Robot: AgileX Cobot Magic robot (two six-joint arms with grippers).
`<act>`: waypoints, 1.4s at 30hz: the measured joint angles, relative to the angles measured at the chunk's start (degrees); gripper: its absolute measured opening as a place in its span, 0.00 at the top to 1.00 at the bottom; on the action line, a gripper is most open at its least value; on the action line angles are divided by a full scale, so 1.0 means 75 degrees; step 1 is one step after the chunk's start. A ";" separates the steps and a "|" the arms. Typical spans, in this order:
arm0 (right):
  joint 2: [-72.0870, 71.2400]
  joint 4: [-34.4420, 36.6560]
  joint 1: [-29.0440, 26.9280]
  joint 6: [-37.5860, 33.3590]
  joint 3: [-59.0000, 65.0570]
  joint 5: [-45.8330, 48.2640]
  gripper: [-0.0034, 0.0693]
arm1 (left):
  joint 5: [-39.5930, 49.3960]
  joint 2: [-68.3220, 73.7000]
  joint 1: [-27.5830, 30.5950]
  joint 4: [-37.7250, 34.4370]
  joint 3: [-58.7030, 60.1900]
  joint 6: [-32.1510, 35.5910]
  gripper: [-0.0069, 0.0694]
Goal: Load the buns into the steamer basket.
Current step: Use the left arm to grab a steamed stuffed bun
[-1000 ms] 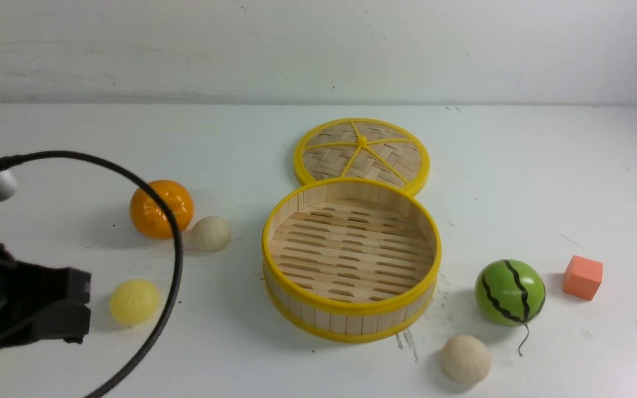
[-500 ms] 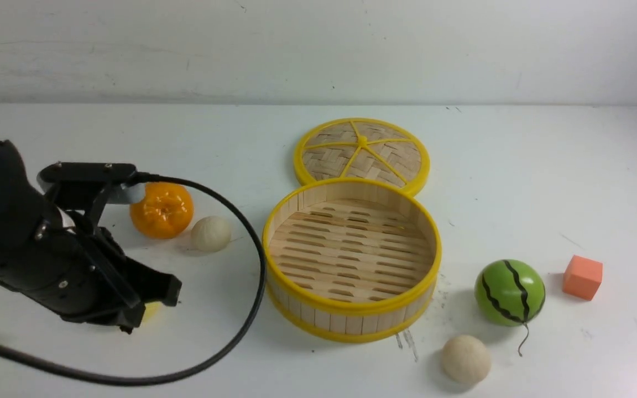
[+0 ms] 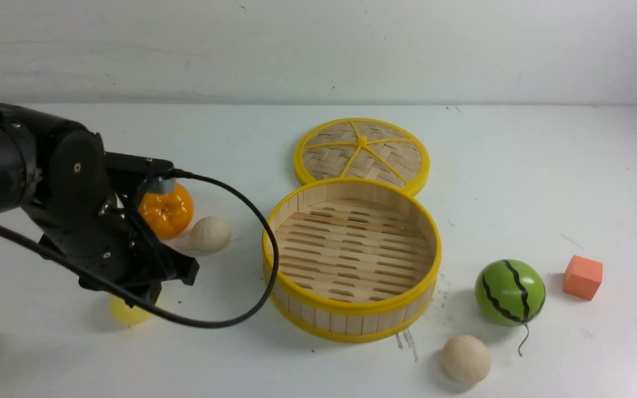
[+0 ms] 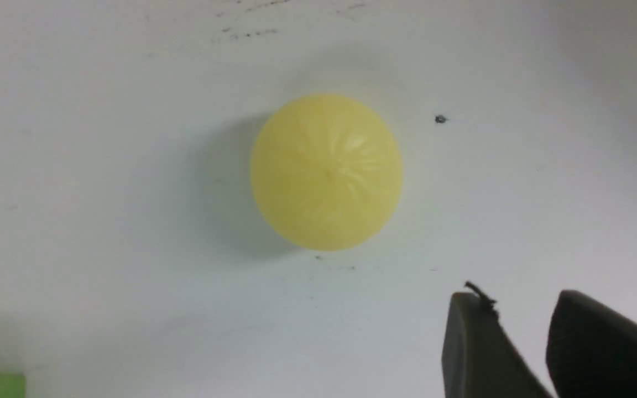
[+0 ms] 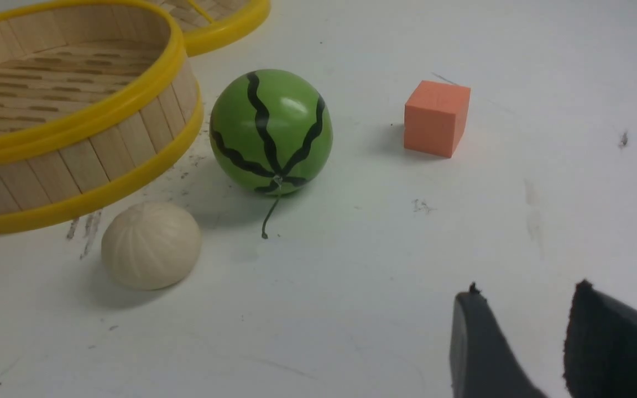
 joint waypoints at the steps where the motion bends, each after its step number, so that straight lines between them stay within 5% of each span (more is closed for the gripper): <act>1: 0.0000 0.0000 0.0000 0.0000 0.0000 0.0000 0.62 | 0.0007 0.0000 0.0102 -0.0026 -0.0010 0.0000 0.60; 5: 0.0000 0.0000 0.0000 0.0000 0.0000 0.0000 0.62 | -0.0023 0.0000 0.0721 -0.0305 -0.0025 0.0135 0.51; 16: 0.0000 0.0000 0.0000 0.0000 0.0000 0.0000 0.62 | -0.0453 0.0590 0.0799 -0.0984 -0.0025 0.0694 0.49; 42: 0.0000 0.0000 0.0000 0.0000 0.0000 0.0000 0.62 | -0.1077 0.1187 0.0799 -0.0239 -0.0025 0.0745 0.49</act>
